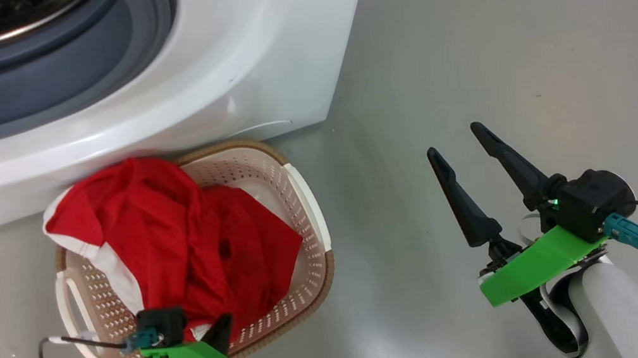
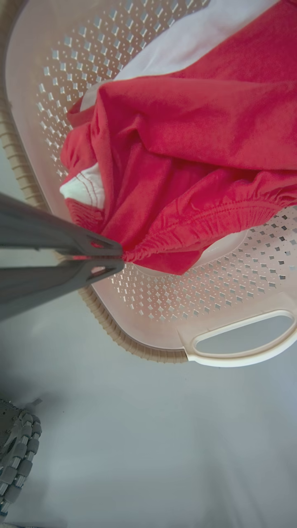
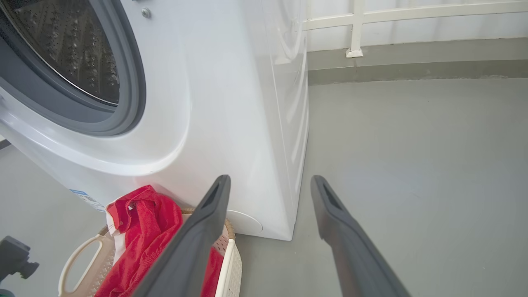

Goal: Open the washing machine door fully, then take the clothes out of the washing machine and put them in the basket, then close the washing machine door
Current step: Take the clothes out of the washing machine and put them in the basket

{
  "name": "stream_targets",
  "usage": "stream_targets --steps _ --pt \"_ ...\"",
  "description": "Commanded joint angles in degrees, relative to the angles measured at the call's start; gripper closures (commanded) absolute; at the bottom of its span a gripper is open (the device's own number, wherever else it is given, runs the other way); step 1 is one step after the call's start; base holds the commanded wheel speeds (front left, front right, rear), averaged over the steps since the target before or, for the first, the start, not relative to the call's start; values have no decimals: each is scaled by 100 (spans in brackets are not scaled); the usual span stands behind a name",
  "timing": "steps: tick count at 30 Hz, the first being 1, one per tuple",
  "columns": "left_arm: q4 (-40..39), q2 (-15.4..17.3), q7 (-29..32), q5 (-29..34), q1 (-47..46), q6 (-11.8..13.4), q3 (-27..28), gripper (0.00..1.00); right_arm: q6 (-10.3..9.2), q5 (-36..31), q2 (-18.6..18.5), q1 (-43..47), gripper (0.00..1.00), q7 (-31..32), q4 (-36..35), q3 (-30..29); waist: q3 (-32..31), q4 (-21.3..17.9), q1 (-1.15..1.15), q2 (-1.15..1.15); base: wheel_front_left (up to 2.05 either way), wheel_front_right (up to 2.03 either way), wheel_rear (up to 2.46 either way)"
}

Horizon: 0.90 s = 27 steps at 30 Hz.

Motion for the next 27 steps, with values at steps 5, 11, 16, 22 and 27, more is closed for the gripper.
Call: stream_targets --steps 5,11,16,22,27 --pt "156 205 -140 -387 -227 -16 -229 100 9 40 46 -48 0 -27 -154 131 164 -47 0 0 0 0 0" --pt "79 336 132 -826 -342 -16 -778 100 9 46 46 -113 0 -27 -174 152 312 -52 0 0 0 0 0" --pt "-98 443 388 -1206 -446 -16 -1276 100 9 44 46 -172 0 -27 -191 172 421 -60 0 0 0 0 0" --pt "-22 539 114 -1589 -684 -16 -1583 100 9 26 46 -221 0 -27 -192 160 506 -60 0 0 0 0 0" --pt "203 528 -252 -1732 -851 -16 -1654 91 9 18 46 -225 0 -27 -185 169 520 -65 0 0 0 0 0"
